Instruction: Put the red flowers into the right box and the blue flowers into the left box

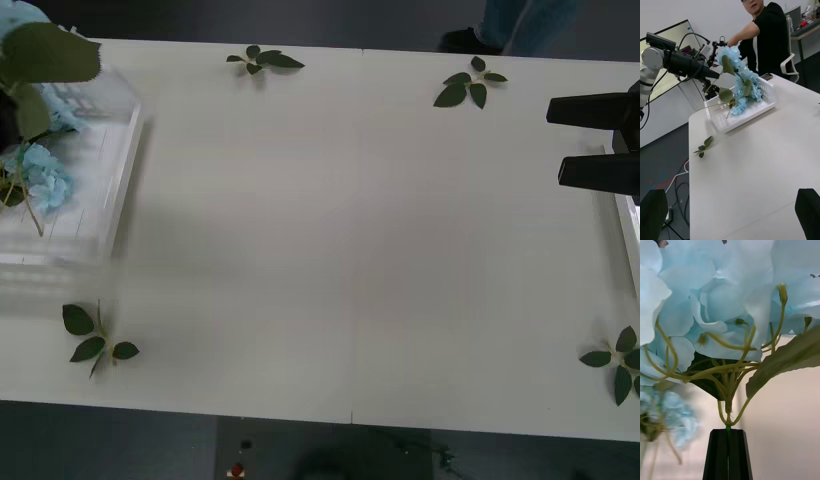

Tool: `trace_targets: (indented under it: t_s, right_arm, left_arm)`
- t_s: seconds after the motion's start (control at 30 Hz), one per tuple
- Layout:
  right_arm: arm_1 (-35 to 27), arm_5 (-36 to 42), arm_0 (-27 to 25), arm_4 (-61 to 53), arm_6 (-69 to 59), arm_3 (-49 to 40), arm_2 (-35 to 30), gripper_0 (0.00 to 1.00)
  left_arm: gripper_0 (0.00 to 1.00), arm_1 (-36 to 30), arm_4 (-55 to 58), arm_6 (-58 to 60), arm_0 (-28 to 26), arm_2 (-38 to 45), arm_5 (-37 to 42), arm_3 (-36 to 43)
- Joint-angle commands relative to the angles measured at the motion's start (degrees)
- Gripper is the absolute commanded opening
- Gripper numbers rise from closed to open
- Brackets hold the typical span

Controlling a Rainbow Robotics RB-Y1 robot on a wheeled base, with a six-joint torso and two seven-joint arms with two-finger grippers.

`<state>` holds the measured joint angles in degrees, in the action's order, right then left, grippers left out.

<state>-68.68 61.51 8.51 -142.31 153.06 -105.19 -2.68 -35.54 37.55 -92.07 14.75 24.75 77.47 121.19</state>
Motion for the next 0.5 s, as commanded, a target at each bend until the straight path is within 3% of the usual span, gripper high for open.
trace_targets:
  t_s: [0.03,0.2,0.37,0.4,0.47,0.5]
  right_arm:
    - [-0.5,-0.2,0.4,-0.4,1.5,-0.6,-0.6,1.00]
    - [-0.5,-0.2,0.4,-0.4,1.5,-0.6,-0.6,1.00]
    - [-0.5,-0.2,0.4,-0.4,1.5,-0.6,-0.6,1.00]
    - [-0.5,-0.2,0.4,-0.4,1.5,-0.6,-0.6,1.00]
    - [-0.5,-0.2,0.4,-0.4,1.5,-0.6,-0.6,1.00]
    - [-0.5,-0.2,0.4,-0.4,1.5,-0.6,-0.6,1.00]
  left_arm:
    - [0.00,-1.0,0.8,-6.8,0.0,6.7,-0.1,-3.9]
    - [0.00,-3.8,0.8,-9.4,-0.3,9.3,-4.1,-11.4]
    - [0.02,-7.1,1.1,-10.3,-0.3,6.6,-11.9,-21.3]
    - [0.17,-7.3,1.2,-10.5,-0.3,5.9,-13.9,-22.9]
    - [0.57,-7.3,1.5,-10.8,-0.3,5.4,-16.4,-24.7]
    - [0.69,-7.3,1.6,-10.9,-0.3,5.3,-16.7,-25.1]
